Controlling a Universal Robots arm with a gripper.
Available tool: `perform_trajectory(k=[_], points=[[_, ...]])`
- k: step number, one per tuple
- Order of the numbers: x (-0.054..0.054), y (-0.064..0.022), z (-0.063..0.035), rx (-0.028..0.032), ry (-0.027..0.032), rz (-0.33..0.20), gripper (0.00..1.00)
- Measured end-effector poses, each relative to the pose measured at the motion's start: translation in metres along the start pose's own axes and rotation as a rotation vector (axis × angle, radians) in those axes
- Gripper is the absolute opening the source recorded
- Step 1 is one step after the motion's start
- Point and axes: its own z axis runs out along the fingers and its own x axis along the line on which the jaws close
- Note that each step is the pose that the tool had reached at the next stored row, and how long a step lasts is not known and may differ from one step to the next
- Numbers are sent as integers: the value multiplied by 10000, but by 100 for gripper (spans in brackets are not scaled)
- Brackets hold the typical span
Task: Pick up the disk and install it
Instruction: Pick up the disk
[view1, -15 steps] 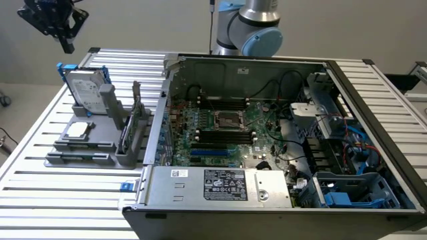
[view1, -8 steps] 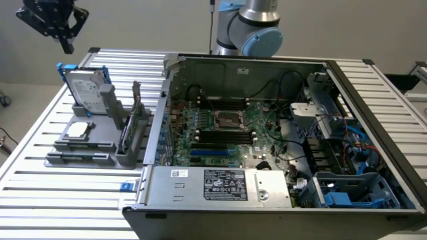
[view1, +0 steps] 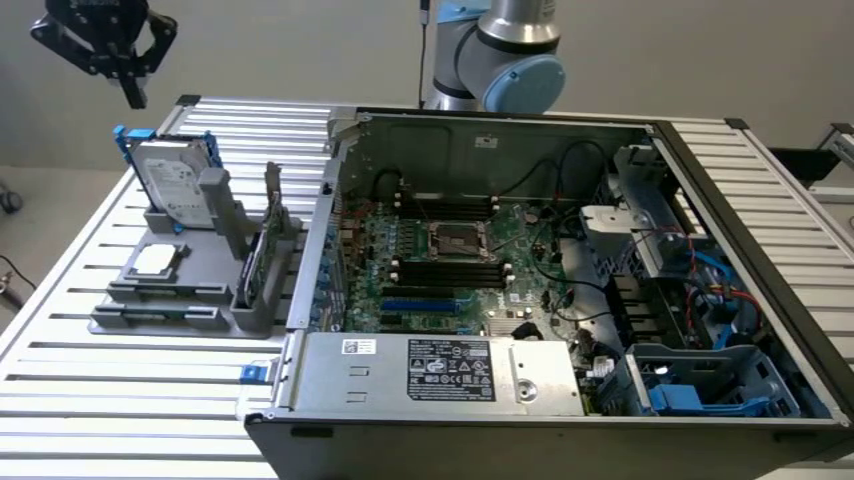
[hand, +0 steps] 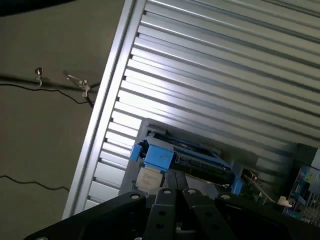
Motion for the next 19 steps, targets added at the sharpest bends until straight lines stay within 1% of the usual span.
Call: perform_trajectory(k=[9,12,16,19], points=[[-1,0,12,90,17,-1626,11],[-2,0,24,105,17,-2178,11],[-2,0,39,96,3,-2902,11],[-2,-1,47,65,-21,-3425,11]])
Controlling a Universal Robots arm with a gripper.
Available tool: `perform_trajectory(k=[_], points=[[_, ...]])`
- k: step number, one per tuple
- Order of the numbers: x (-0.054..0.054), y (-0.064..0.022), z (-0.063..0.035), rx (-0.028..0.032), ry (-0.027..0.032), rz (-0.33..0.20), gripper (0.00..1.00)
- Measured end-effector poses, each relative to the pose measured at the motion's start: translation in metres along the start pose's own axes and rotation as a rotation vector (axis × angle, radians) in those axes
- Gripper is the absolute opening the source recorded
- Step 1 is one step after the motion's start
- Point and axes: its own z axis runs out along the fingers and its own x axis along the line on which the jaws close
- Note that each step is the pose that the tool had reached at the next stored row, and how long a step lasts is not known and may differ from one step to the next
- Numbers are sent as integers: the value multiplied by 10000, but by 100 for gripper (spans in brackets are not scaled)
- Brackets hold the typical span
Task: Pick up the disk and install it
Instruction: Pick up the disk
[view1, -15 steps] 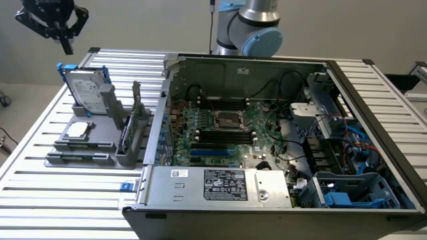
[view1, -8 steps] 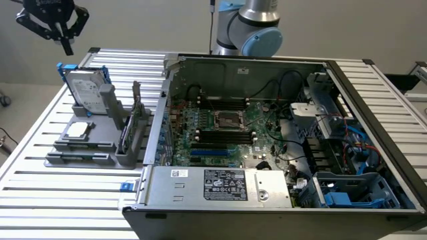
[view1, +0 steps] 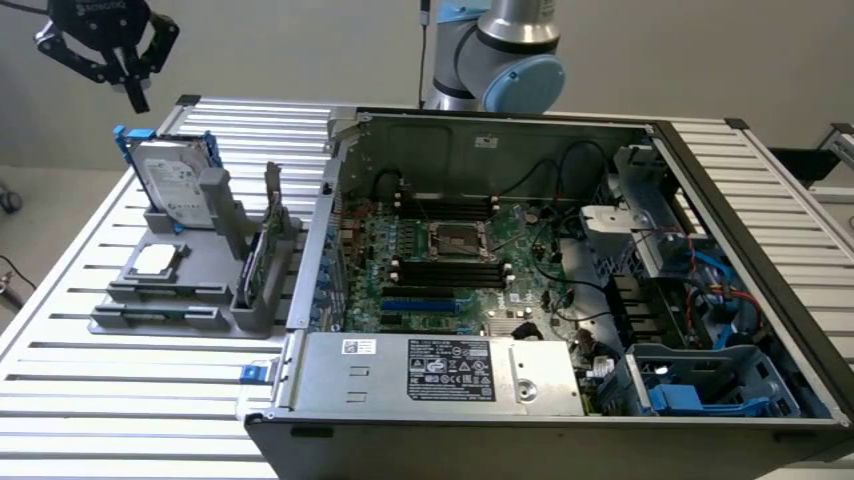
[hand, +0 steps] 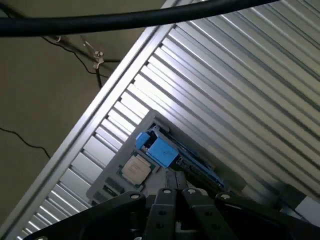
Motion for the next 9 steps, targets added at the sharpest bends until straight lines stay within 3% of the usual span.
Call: perform_trajectory(k=[5,9], points=[[-1,0,3,-109,-101,-779,11],[-1,0,3,-144,-136,-1397,11]])
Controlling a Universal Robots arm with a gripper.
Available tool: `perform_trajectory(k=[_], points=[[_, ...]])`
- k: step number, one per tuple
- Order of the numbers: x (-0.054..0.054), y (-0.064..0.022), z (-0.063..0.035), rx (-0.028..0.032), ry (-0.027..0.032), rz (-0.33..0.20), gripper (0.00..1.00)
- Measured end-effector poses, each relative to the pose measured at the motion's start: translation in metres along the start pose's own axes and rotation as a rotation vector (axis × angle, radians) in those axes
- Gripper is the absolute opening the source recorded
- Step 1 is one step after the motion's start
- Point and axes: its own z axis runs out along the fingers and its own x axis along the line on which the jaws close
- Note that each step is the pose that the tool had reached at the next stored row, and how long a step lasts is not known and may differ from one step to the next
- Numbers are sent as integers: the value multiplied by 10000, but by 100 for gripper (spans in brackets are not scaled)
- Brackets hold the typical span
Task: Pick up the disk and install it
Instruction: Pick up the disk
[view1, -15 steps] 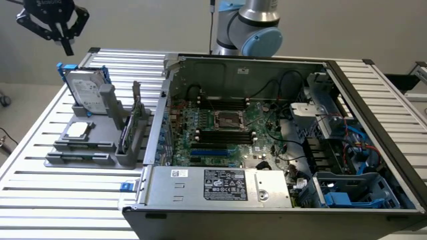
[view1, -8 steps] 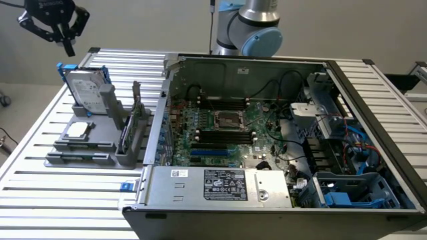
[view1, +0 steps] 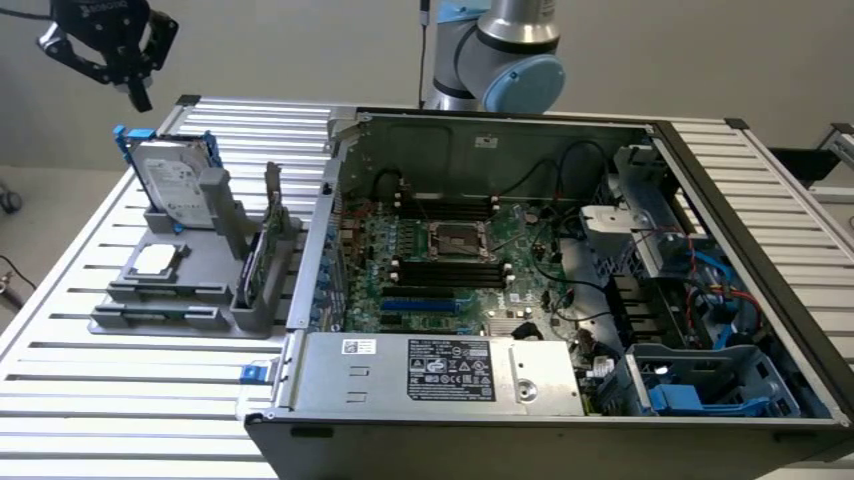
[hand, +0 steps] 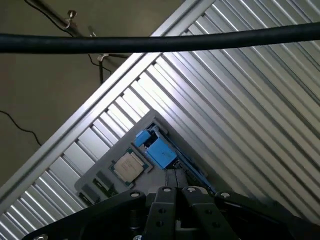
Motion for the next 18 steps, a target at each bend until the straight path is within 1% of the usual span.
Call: perform_trajectory(k=[3,18], points=[[1,0,-1,-7,2,-498,11],[0,0,0,52,98,-3189,11]])
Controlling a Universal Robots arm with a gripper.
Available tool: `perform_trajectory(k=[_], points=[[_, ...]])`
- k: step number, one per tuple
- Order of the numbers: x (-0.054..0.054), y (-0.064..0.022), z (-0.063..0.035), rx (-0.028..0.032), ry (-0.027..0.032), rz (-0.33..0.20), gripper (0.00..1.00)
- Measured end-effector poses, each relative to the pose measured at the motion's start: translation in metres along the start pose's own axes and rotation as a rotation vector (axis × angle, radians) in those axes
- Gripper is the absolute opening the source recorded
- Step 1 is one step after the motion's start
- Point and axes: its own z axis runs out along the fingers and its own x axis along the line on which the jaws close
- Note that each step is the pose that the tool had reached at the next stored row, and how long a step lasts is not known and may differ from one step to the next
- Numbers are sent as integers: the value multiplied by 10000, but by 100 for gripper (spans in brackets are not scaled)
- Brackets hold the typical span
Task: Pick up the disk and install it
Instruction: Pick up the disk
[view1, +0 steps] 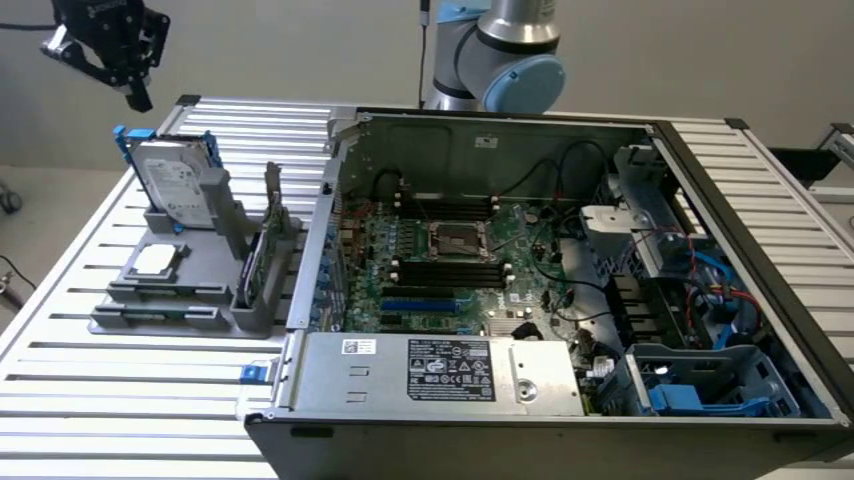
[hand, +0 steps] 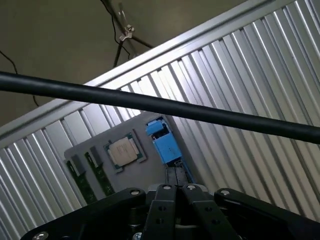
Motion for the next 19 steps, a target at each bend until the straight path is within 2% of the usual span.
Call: perform_trajectory(k=[6,8,16,19], points=[[0,0,1,18,30,-1083,11],[-1,0,1,13,11,-1417,11],[-1,-1,9,-105,-313,-2580,11],[-1,-1,13,-143,-407,-3045,11]])
